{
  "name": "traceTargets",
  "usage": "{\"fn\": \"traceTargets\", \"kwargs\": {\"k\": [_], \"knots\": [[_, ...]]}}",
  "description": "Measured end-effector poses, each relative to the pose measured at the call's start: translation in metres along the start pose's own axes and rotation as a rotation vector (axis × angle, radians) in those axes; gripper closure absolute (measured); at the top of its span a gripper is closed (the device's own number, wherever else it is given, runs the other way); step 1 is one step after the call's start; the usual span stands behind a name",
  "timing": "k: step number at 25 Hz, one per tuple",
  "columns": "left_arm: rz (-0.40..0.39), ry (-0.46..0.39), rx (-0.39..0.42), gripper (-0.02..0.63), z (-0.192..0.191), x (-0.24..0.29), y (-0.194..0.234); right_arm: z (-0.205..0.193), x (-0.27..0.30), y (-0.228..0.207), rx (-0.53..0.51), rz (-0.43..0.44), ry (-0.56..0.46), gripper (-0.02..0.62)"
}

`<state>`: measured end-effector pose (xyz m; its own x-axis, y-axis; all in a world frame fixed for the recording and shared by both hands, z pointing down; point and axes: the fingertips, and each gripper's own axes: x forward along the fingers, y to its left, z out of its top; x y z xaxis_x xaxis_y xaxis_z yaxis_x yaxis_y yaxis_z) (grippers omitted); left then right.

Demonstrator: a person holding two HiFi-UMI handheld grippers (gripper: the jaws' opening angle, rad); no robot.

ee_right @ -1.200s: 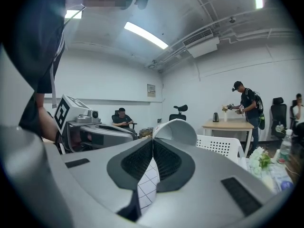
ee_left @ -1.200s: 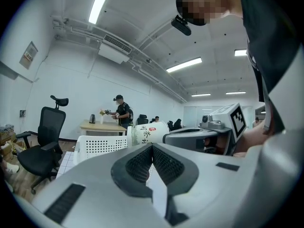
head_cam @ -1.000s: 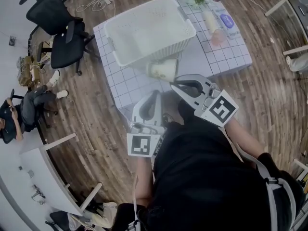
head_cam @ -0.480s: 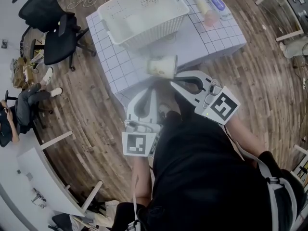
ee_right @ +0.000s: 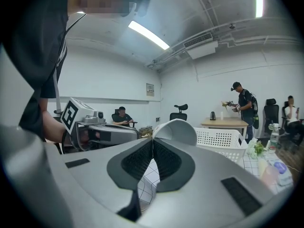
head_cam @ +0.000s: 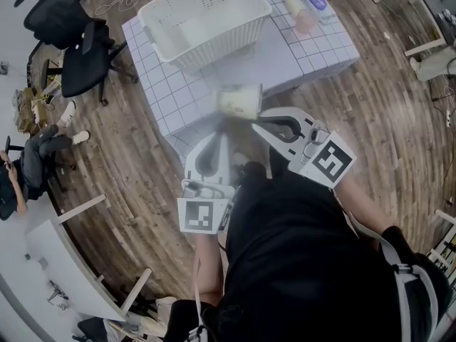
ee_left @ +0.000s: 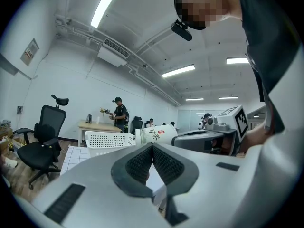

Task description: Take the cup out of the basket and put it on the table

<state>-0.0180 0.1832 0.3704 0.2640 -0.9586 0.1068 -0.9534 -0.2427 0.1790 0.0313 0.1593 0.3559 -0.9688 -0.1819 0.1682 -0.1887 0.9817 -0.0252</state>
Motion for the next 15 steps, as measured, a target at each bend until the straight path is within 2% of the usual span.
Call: {"fn": "traceTargets", "kwargs": {"k": [9,15], "knots": [[0.009,0.002,-0.016,0.597,0.002,0.025,-0.028,0.001,-0.021,-0.011,-0.003,0.036,-0.019,0.574],[0.006,0.023,0.002,0.597,0.000,0.035,-0.046,-0.008,-0.034,-0.015,0.013,0.055,-0.012,0.574]]}}
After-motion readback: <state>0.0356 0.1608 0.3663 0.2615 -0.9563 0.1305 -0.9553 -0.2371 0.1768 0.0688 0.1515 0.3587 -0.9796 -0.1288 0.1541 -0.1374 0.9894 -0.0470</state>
